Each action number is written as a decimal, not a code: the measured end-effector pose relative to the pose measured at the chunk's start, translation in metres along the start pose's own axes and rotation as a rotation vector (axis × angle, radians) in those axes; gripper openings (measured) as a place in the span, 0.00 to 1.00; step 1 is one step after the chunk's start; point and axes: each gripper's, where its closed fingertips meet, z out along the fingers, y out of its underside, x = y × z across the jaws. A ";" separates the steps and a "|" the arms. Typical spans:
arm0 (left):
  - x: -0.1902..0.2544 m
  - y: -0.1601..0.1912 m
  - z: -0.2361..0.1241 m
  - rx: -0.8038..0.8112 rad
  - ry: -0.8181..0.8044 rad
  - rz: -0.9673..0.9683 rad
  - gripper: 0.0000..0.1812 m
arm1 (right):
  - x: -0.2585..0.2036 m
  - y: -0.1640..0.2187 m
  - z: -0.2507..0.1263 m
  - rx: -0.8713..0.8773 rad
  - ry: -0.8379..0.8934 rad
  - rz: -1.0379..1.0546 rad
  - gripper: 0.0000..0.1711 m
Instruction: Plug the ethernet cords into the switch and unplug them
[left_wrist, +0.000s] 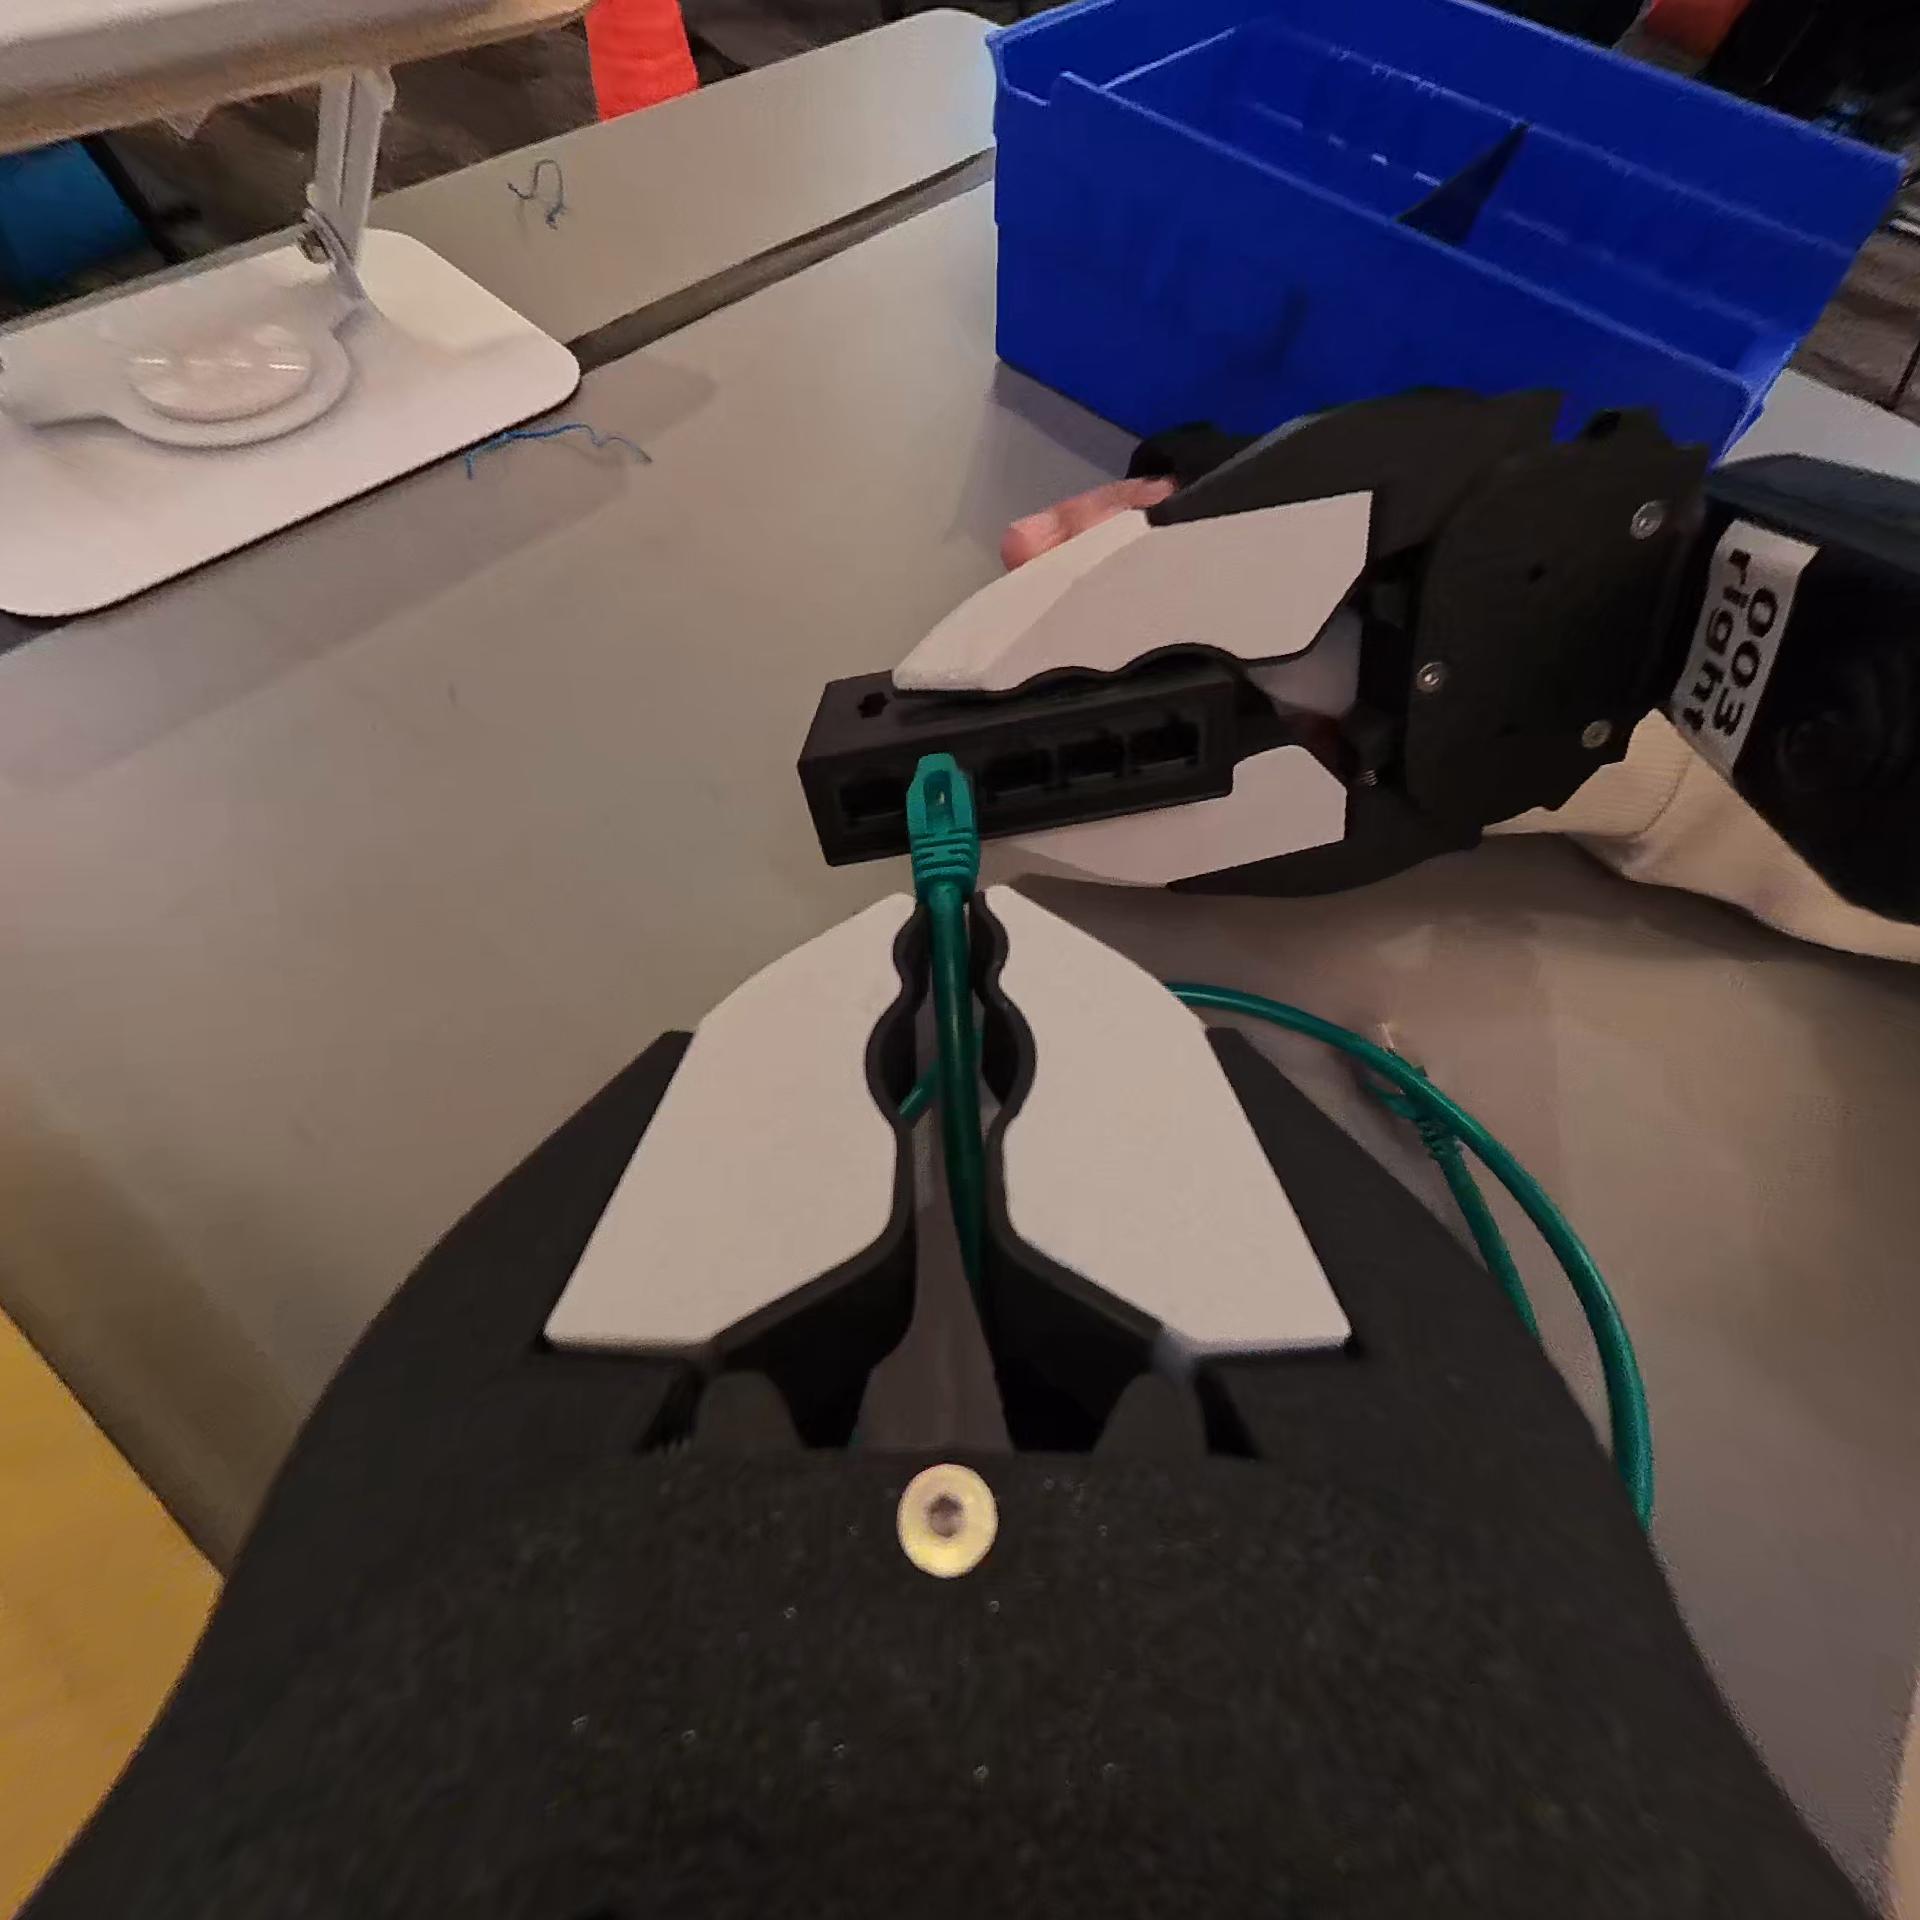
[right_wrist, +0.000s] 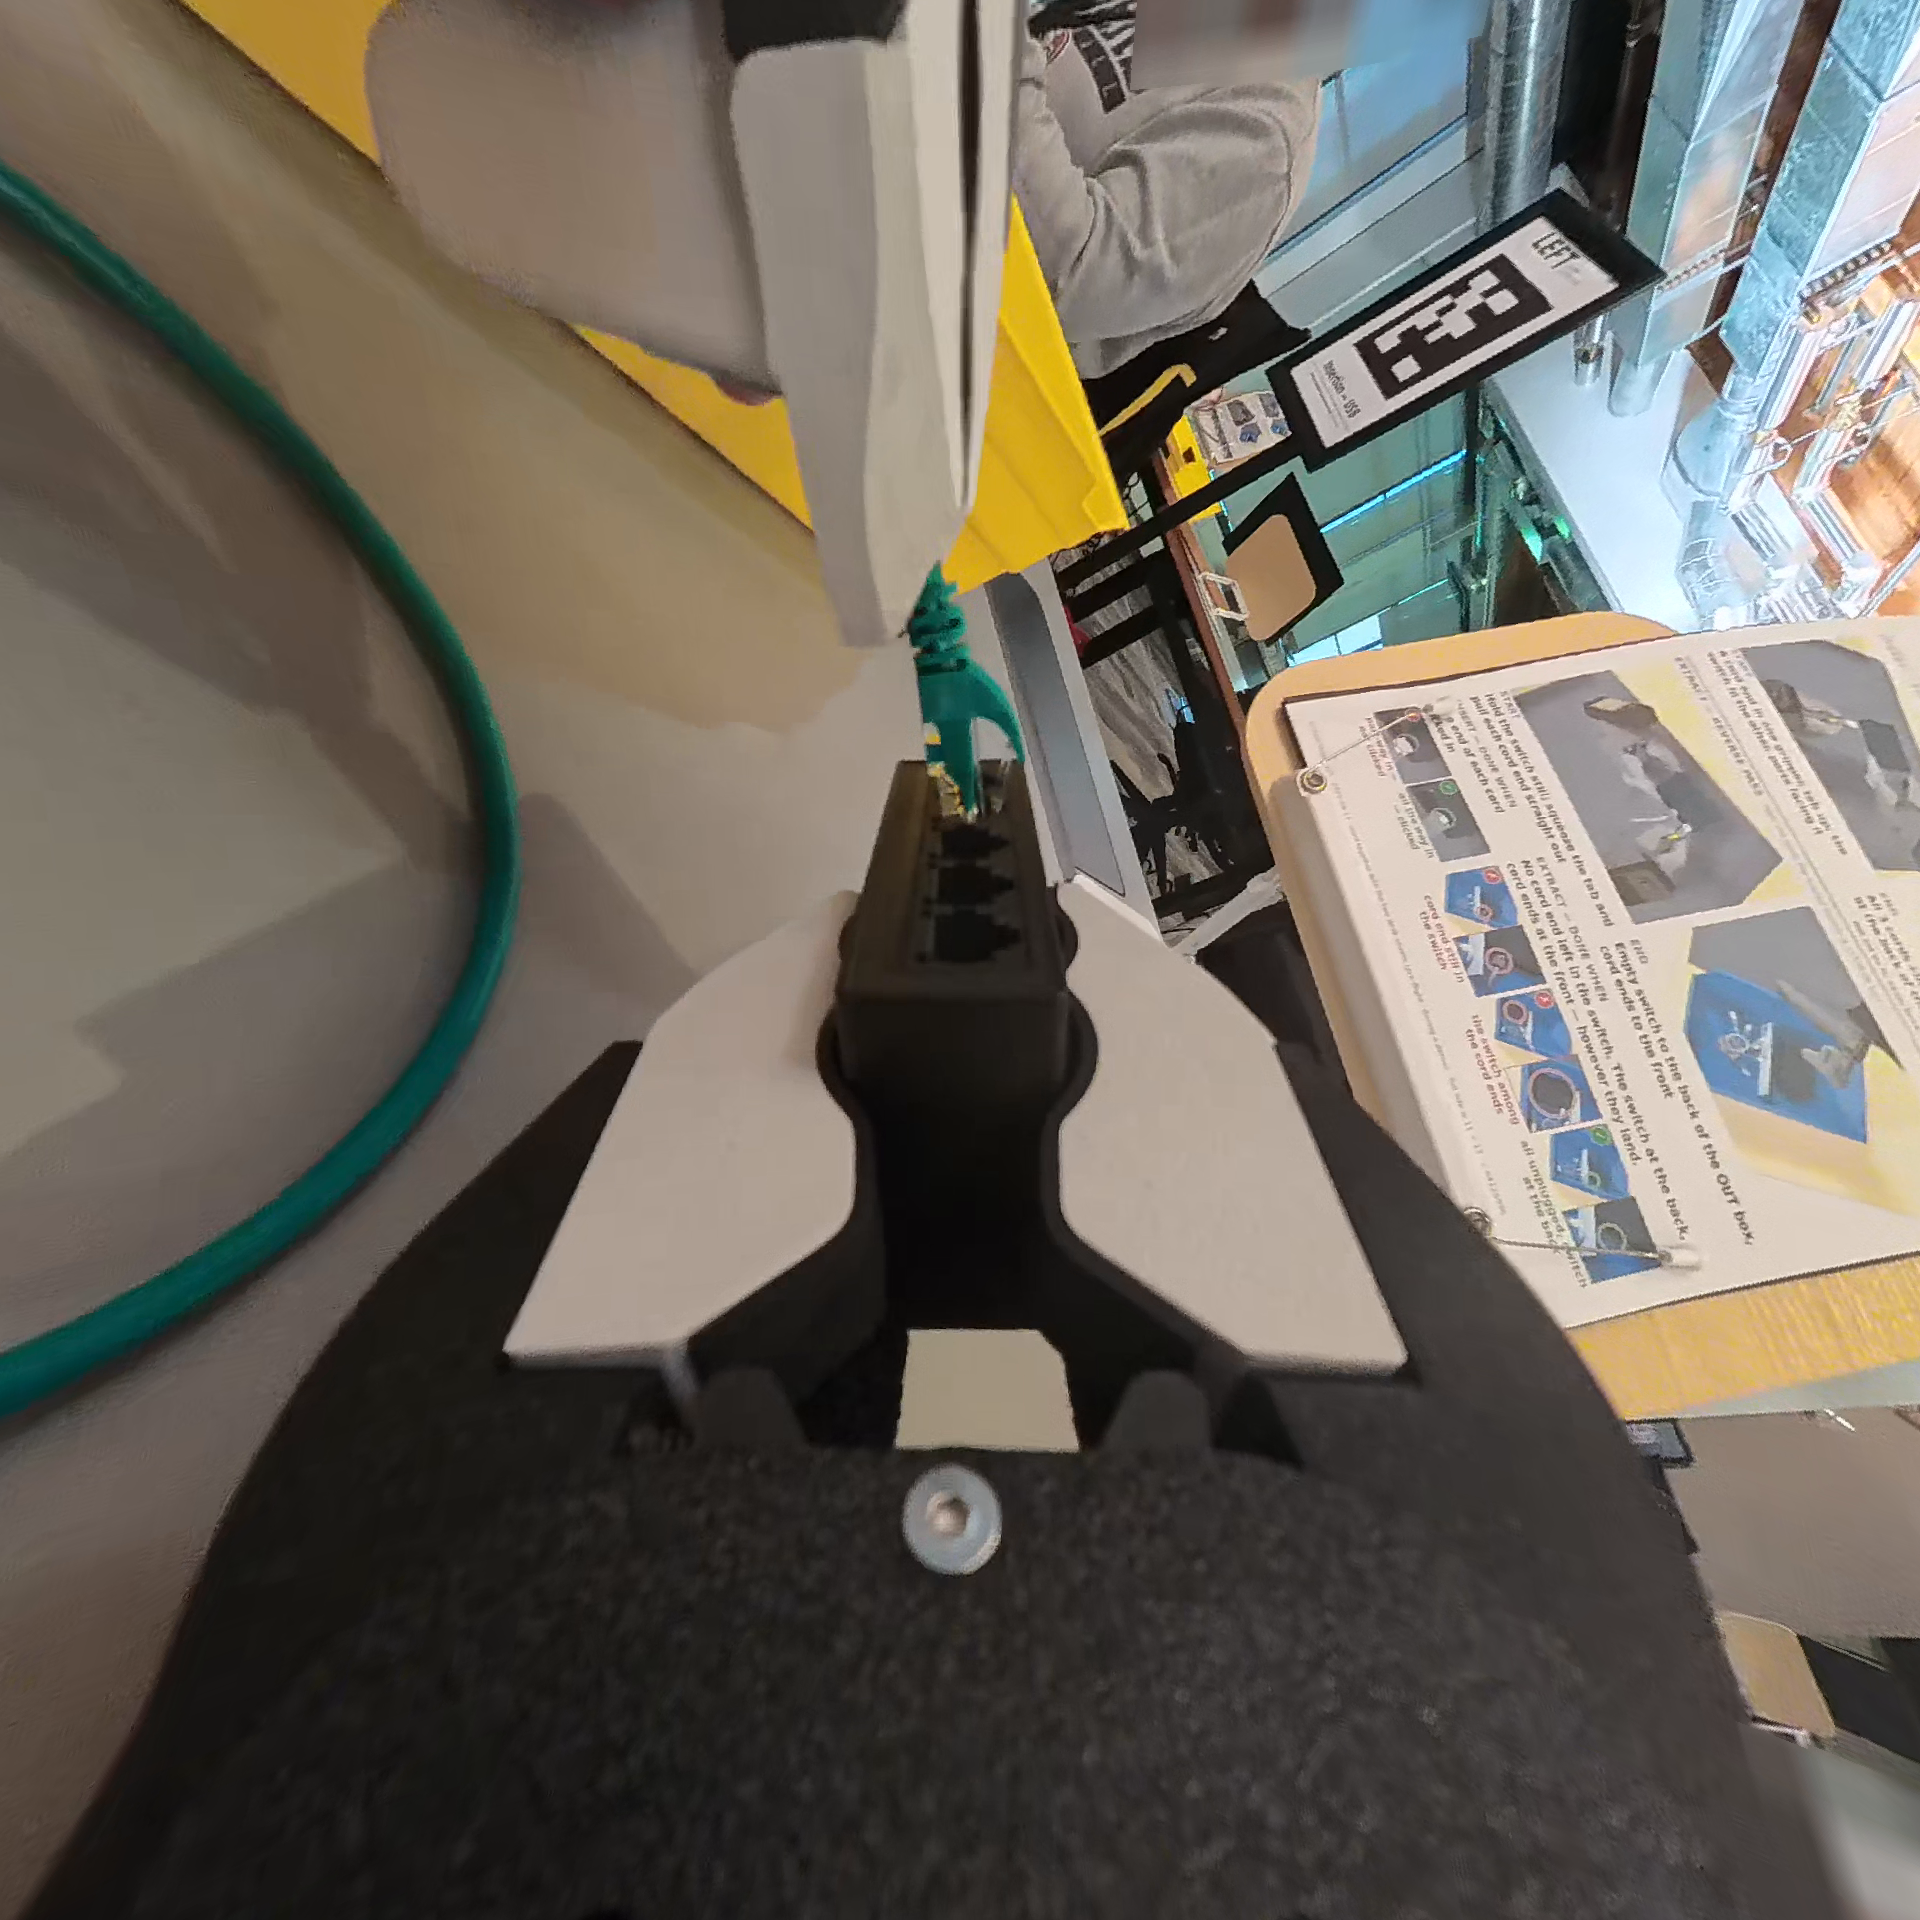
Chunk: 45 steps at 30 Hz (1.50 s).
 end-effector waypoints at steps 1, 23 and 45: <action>0.001 0.000 0.001 0.002 -0.001 0.006 0.04 | 0.000 0.000 -0.001 0.001 -0.004 -0.003 0.18; 0.004 0.012 -0.007 -0.081 0.066 -0.006 0.03 | -0.015 -0.006 -0.002 -0.004 -0.073 0.027 0.19; 0.006 0.019 -0.004 -0.048 0.108 -0.064 0.03 | -0.022 -0.013 -0.006 -0.006 -0.159 0.043 0.18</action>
